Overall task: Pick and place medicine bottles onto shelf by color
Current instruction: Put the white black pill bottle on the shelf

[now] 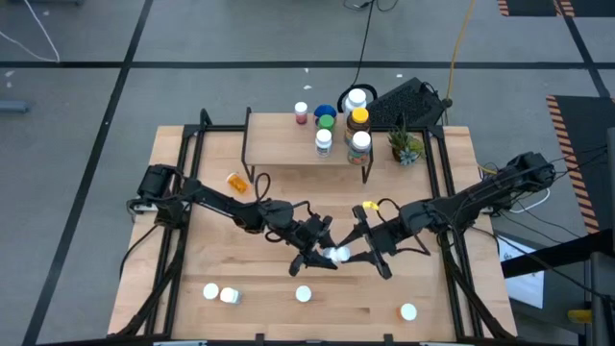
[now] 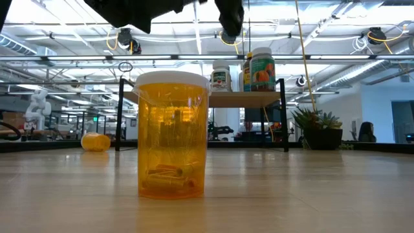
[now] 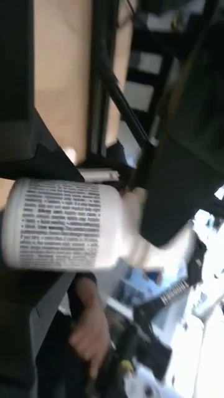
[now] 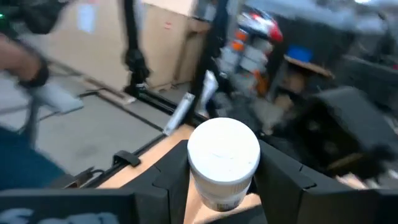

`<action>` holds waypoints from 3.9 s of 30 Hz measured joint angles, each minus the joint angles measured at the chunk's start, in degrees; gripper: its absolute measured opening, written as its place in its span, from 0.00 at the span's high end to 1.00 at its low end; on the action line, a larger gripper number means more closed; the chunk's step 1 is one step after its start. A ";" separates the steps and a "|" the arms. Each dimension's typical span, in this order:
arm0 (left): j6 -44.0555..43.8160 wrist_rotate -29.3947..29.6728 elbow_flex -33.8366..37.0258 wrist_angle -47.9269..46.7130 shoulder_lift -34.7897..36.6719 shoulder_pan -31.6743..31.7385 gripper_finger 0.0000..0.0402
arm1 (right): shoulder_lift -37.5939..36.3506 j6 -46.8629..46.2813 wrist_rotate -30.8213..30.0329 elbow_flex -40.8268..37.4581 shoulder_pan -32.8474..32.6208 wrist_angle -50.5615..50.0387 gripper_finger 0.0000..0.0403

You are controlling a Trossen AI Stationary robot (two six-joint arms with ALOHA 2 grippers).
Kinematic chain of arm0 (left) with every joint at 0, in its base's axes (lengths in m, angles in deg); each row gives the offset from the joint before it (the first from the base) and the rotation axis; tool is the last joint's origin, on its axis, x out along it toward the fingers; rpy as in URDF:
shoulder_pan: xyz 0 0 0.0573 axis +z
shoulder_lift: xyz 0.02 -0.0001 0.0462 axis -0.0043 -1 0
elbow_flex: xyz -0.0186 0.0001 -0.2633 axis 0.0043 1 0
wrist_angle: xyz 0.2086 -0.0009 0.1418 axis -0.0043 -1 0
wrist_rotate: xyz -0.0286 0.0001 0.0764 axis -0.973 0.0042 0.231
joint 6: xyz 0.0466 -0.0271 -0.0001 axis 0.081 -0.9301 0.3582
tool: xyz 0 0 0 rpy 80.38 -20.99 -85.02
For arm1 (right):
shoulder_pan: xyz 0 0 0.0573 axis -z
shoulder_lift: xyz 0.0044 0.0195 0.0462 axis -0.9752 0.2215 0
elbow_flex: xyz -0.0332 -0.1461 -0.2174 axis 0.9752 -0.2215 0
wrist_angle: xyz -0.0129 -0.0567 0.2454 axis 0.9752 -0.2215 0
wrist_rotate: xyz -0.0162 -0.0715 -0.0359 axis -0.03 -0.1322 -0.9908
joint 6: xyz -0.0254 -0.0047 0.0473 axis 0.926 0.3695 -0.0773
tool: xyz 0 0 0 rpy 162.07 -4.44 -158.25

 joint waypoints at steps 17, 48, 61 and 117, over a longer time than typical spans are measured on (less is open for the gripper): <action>11.27 24.73 -0.26 -26.17 4.79 1.31 0.28 | -2.61 -33.87 -17.34 0.02 5.04 -27.92 0.64; 12.17 29.63 -0.15 -25.67 4.17 0.49 0.61 | 1.89 -29.64 -12.58 -0.05 7.22 -18.95 0.60; 11.04 29.26 -0.20 -25.83 4.13 0.47 0.60 | -6.20 -29.87 -18.74 -1.72 5.67 -23.29 0.21; 16.48 32.19 -0.17 -19.77 5.77 -0.78 0.24 | 5.26 -25.42 -20.48 -16.85 3.01 10.94 0.62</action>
